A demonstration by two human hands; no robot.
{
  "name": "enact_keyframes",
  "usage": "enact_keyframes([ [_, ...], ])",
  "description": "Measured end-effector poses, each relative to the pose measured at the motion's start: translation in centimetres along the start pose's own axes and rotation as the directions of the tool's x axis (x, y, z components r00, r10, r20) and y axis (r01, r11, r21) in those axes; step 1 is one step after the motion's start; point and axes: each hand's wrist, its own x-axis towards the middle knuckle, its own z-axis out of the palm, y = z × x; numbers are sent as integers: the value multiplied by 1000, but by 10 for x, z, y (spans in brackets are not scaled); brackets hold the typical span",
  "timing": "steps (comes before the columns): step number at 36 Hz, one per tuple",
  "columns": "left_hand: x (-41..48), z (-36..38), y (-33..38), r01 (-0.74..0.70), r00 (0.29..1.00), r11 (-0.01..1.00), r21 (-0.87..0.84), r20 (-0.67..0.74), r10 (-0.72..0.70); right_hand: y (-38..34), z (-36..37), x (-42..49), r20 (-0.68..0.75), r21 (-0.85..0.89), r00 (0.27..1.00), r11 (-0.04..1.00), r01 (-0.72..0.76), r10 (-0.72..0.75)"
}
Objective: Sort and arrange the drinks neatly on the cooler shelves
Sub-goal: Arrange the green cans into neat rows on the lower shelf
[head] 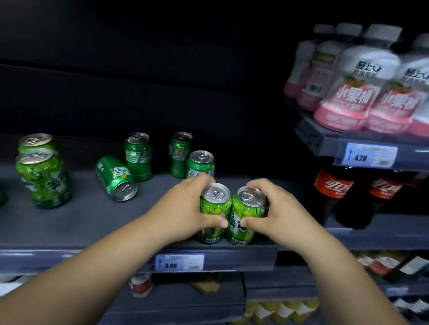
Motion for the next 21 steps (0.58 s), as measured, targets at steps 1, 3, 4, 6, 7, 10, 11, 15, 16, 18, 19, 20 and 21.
enact_keyframes([
  [1, -1, 0, 0, 4, 1000, 1000, 2, -2, -4, 0, -2, 2, 22, -18, 1000, 1000, 12, -12],
  [3, -4, -2, -1, 10, 1000, 1000, -17, 7, -10, -1, -8, 7, 70, -63, 997, 998, 30, -25],
  [4, -5, -5, -1, 14, 1000, 1000, -27, 12, -14, -3, -10, 9, 89, -90, 995, 995, 47, -39],
  [6, -8, -12, -3, 32, 999, 999, -27, 23, -32, -13, -15, 12, 109, -128, 990, 987, 98, -85],
  [7, -9, -16, -5, 45, 999, 999, -16, 26, -45, -19, -18, 13, 107, -126, 988, 984, 128, -115],
  [10, -11, -33, -15, 72, 997, 996, 48, 13, -73, -44, -22, 19, 76, -102, 971, 967, 234, -227],
  [11, -12, -39, -20, 79, 997, 994, 74, -1, -79, -54, -22, 21, 67, -97, 964, 960, 264, -259],
  [15, -24, -67, -46, 148, 986, 980, 130, -96, -136, -97, -9, 33, 49, -93, 935, 930, 355, -352],
  [16, -28, -74, -54, 170, 980, 976, 136, -124, -153, -107, -3, 35, 47, -93, 929, 924, 371, -368],
  [18, -40, -89, -70, 219, 965, 963, 155, -181, -190, -129, 14, 42, 37, -87, 914, 909, 407, -405],
  [19, -46, -96, -80, 246, 956, 956, 159, -203, -212, -140, 23, 45, 32, -82, 906, 903, 423, -421],
  [20, -53, -103, -91, 275, 946, 949, 153, -220, -238, -150, 33, 48, 31, -77, 902, 898, 432, -431],
  [21, -60, -111, -101, 298, 936, 944, 144, -235, -260, -160, 43, 51, 34, -71, 900, 897, 437, -435],
])
